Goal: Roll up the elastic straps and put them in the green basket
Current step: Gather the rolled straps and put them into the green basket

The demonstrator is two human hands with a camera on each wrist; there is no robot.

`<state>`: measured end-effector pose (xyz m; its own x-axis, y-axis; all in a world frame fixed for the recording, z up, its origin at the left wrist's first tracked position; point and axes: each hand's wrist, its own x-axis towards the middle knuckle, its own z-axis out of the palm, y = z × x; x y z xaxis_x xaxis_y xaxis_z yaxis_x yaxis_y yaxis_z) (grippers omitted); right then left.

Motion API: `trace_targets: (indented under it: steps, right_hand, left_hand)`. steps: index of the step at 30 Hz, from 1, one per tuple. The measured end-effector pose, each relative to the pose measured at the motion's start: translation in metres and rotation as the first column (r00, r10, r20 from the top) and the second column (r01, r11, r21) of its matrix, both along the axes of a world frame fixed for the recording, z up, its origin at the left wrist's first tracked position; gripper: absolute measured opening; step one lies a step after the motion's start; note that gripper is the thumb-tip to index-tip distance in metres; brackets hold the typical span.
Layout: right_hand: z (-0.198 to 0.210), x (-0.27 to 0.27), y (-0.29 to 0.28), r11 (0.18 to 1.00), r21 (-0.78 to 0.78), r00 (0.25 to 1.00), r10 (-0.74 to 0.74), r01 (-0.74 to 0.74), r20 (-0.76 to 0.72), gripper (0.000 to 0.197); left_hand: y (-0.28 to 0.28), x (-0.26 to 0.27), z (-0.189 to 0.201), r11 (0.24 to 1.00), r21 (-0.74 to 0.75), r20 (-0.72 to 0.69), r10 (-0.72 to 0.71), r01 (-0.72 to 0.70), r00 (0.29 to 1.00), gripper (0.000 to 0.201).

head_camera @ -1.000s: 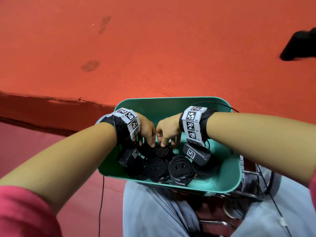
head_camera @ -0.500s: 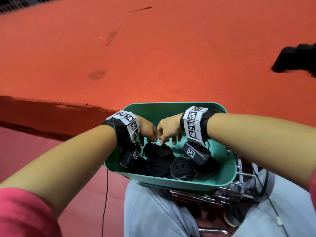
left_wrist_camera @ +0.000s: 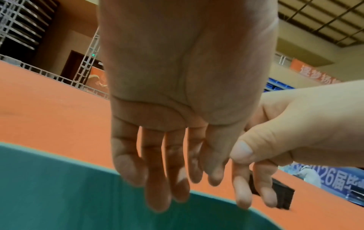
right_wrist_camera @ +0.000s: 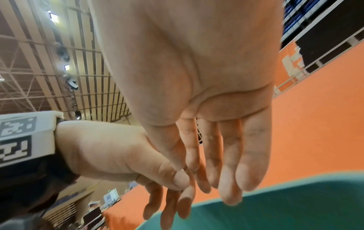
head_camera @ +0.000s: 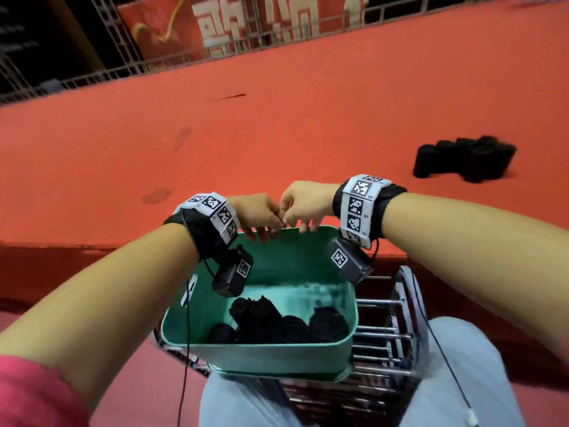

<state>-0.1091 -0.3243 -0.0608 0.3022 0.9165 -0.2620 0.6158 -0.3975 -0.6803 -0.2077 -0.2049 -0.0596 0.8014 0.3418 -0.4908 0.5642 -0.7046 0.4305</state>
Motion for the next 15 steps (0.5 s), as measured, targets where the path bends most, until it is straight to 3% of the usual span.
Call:
trace_targets:
  steps: [8,12,15]
  right_hand:
    - [0.02,0.112,-0.087,0.952,0.101,0.951,-0.296,0.287,0.086,0.02]
    - [0.005,0.173,-0.126,0.902,0.147,0.895,-0.425,0.406,0.137,0.019]
    - [-0.014,0.213,-0.146,0.863,0.168,0.854,-0.499,0.476,0.148,0.028]
  left_hand:
    - [-0.059,0.115,0.011,0.989,0.151,0.256,-0.035,-0.004,0.966,0.016]
    - [-0.085,0.177,-0.005,0.981,0.186,0.27,-0.102,0.052,0.957,0.019]
    - [-0.098,0.218,-0.02,0.975,0.203,0.261,-0.147,0.095,0.954,0.024]
